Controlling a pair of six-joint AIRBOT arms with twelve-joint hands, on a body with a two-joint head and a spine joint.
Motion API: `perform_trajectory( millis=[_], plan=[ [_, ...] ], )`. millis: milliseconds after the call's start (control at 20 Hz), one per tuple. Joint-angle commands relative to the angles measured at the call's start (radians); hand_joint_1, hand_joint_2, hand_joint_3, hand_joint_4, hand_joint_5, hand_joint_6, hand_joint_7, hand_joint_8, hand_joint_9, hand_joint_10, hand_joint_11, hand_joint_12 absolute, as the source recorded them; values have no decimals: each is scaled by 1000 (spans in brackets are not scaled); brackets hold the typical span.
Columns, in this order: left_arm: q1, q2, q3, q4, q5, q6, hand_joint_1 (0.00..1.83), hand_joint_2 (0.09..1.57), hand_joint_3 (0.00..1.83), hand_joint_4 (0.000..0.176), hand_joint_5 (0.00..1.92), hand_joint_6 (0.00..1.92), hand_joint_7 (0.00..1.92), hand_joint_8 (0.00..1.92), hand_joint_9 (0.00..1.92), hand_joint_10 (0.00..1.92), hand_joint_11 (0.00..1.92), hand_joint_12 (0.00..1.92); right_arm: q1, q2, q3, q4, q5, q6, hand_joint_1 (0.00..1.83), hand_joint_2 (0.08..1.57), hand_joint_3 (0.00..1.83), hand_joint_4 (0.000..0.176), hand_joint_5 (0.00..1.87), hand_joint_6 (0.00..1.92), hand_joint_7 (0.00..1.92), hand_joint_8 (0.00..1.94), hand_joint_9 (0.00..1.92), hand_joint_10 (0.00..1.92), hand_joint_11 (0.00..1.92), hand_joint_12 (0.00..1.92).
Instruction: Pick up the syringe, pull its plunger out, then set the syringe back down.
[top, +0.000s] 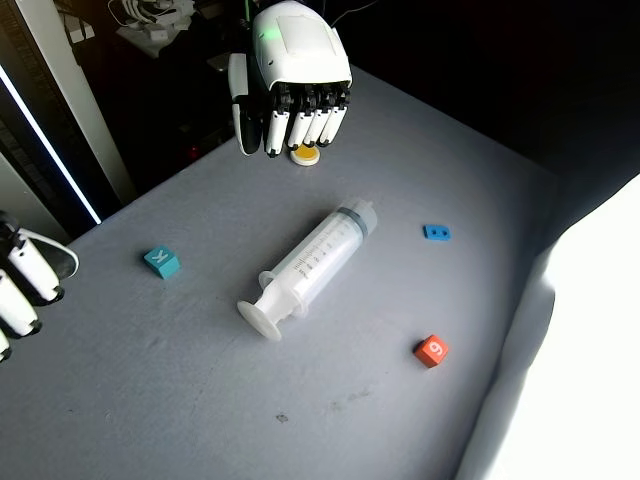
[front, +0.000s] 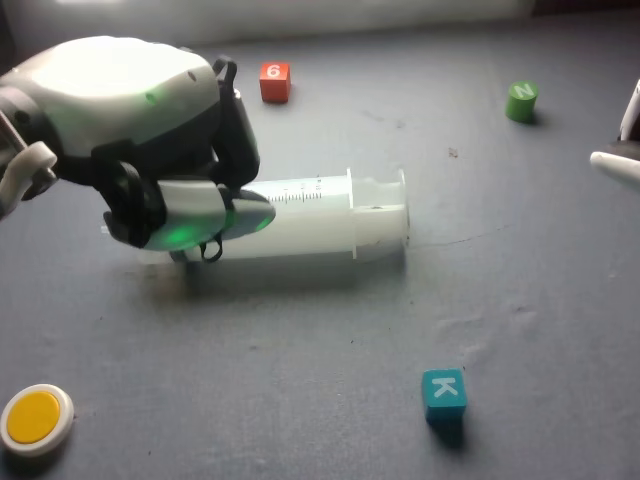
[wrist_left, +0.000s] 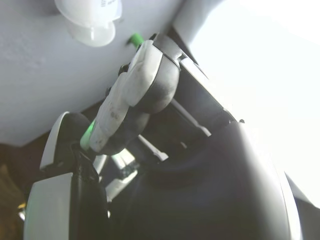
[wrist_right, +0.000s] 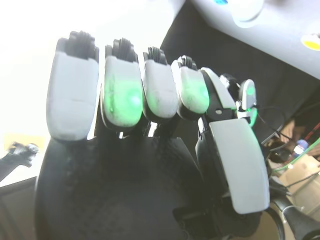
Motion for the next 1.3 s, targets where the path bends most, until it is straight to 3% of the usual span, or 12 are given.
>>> perform_trajectory(
  millis=[0,150,200,350,400,450,500,550,750,1150,1200,1250],
  plan=[
    [-14,-1,1,19,-53,13,0,1171,137,0,107,49,147,61,126,68,0,384,17,4,-1,-7,110,-3,60,1149,207,0,87,11,94,55,87,35,0,279],
    [-16,-1,-1,-41,-53,78,0,1231,22,0,116,1,162,4,141,7,0,350,34,-5,-2,-7,106,-9,90,1251,7,0,115,6,136,8,123,8,0,314],
    [-16,-1,-1,-41,-53,85,0,1228,11,0,94,0,145,3,127,3,0,301,33,-10,-2,-7,106,-16,66,1264,1,0,77,2,100,2,91,3,0,216],
    [-22,-3,-1,-63,-61,114,0,1210,0,0,89,1,132,2,115,1,0,281,34,-20,-2,-1,86,-15,36,1261,2,0,98,2,135,1,124,2,0,322],
    [-24,-3,-1,-91,-66,137,250,1137,0,0,17,0,81,0,89,1,0,303,34,-22,-2,1,86,-11,78,1252,0,0,111,5,150,4,140,5,0,338],
    [-26,-5,-1,-116,-77,156,804,962,0,0,14,1,82,1,98,3,0,404,34,-22,-1,2,86,2,71,1263,2,0,100,2,132,3,122,2,0,292],
    [-28,-6,-1,-139,-89,174,985,897,0,0,19,2,83,2,103,3,0,465,34,-22,-1,2,86,18,73,1266,3,0,103,4,130,4,121,3,0,283],
    [-31,-13,0,-186,-116,218,1091,900,0,0,20,1,84,1,90,2,0,361,35,-22,-1,2,86,54,117,1255,0,0,144,6,170,6,161,8,0,405],
    [-33,-74,34,-278,-166,285,1173,892,0,0,26,8,102,11,144,16,0,553,46,-31,21,-30,80,201,154,1249,1,0,143,1,178,1,173,2,0,475],
    [14,-259,130,-344,-239,320,1105,875,0,0,90,12,157,12,208,16,0,757,78,-61,46,-30,-58,200,183,1253,1,0,209,8,236,7,230,8,0,587],
    [27,-276,141,-350,-245,320,1093,870,0,0,86,9,160,11,215,18,0,753,79,-64,48,-29,-57,200,103,1282,7,0,173,4,202,2,189,4,0,503],
    [35,-286,148,-353,-250,320,1085,879,0,0,84,4,155,3,221,14,0,751,78,-65,48,-29,-57,200,184,1285,3,0,173,4,198,6,176,5,0,431]
  ],
)
